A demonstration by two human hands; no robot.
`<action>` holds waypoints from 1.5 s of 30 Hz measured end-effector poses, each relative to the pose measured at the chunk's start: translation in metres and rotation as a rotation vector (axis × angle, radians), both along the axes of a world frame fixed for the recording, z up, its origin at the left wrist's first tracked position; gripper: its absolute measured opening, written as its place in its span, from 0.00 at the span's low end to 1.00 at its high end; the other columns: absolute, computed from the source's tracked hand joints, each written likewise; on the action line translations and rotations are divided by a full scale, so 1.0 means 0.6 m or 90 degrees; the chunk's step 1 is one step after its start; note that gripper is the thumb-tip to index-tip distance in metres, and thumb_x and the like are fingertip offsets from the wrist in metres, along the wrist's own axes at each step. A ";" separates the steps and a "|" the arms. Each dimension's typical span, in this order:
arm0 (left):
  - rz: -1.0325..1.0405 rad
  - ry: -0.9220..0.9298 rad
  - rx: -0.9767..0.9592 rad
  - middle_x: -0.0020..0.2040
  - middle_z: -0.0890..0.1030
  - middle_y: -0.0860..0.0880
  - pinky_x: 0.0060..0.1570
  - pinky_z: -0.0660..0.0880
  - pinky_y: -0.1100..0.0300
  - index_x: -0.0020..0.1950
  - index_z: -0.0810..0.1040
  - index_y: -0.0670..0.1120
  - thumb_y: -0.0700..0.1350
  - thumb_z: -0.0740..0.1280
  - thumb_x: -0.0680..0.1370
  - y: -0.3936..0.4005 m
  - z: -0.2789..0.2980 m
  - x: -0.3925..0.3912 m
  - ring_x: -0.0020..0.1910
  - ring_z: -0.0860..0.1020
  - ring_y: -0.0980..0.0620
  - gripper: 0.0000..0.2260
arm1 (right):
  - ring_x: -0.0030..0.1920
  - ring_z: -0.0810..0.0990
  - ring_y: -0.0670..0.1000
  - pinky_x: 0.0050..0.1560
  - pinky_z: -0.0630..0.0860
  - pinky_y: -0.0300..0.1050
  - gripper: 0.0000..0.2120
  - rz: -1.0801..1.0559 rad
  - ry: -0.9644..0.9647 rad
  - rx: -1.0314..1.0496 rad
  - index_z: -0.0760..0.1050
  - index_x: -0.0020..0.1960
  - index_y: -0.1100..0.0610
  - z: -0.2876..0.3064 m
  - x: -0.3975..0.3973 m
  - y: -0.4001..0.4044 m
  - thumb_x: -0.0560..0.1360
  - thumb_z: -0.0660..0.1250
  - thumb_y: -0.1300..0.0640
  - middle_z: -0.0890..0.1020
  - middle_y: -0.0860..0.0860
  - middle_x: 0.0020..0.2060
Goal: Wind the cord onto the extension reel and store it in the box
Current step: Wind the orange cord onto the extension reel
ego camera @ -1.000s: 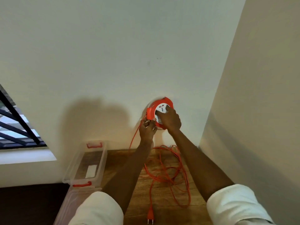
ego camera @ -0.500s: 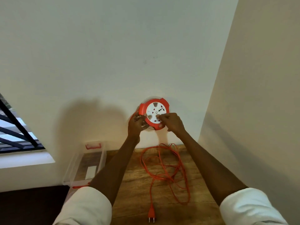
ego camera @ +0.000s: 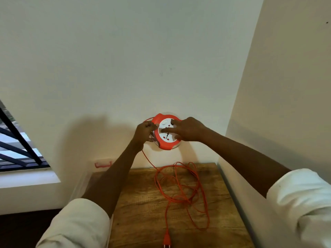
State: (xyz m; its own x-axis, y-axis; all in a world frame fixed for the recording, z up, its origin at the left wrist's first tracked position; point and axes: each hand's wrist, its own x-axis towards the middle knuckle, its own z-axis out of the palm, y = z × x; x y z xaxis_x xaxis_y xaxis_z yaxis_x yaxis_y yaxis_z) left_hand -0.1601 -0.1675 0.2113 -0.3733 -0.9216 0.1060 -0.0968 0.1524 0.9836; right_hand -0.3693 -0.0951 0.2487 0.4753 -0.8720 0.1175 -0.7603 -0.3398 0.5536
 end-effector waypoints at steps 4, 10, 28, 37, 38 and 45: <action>0.035 0.043 0.057 0.57 0.82 0.46 0.39 0.84 0.55 0.65 0.76 0.44 0.49 0.69 0.80 0.024 -0.017 -0.021 0.50 0.84 0.46 0.16 | 0.45 0.83 0.50 0.44 0.80 0.44 0.18 -0.092 -0.095 0.049 0.76 0.63 0.43 -0.021 0.009 -0.003 0.74 0.69 0.42 0.80 0.59 0.63; 0.119 0.236 0.098 0.51 0.82 0.54 0.36 0.81 0.62 0.57 0.77 0.52 0.46 0.70 0.79 0.072 -0.051 -0.055 0.50 0.82 0.53 0.07 | 0.64 0.78 0.57 0.61 0.75 0.51 0.32 -0.277 -0.411 -0.003 0.63 0.75 0.40 -0.033 0.043 -0.005 0.74 0.66 0.36 0.76 0.50 0.70; 0.124 0.222 0.218 0.55 0.81 0.45 0.46 0.82 0.53 0.61 0.76 0.46 0.45 0.65 0.82 0.056 -0.108 0.004 0.51 0.81 0.45 0.09 | 0.51 0.82 0.51 0.47 0.77 0.45 0.14 -0.263 -0.640 -0.006 0.77 0.64 0.43 -0.094 0.000 0.067 0.79 0.65 0.48 0.82 0.47 0.57; -0.065 -0.024 0.016 0.52 0.84 0.53 0.38 0.82 0.57 0.60 0.80 0.46 0.48 0.68 0.81 0.013 -0.025 0.004 0.47 0.84 0.52 0.11 | 0.62 0.78 0.60 0.58 0.79 0.51 0.33 -0.045 -0.161 0.103 0.59 0.77 0.39 -0.045 0.011 0.050 0.76 0.70 0.47 0.64 0.56 0.77; -0.072 -0.036 0.009 0.53 0.83 0.51 0.40 0.83 0.55 0.61 0.80 0.45 0.48 0.68 0.80 0.013 -0.023 0.002 0.48 0.84 0.50 0.12 | 0.62 0.79 0.60 0.57 0.79 0.52 0.35 -0.052 -0.123 0.097 0.56 0.78 0.40 -0.048 0.012 0.048 0.77 0.69 0.47 0.64 0.57 0.77; -0.028 0.041 0.027 0.56 0.83 0.51 0.45 0.84 0.54 0.64 0.78 0.48 0.49 0.68 0.80 0.038 -0.037 -0.029 0.50 0.85 0.49 0.13 | 0.64 0.77 0.63 0.62 0.77 0.56 0.35 -0.138 -0.172 0.068 0.56 0.79 0.44 -0.067 0.029 0.033 0.78 0.68 0.47 0.69 0.62 0.73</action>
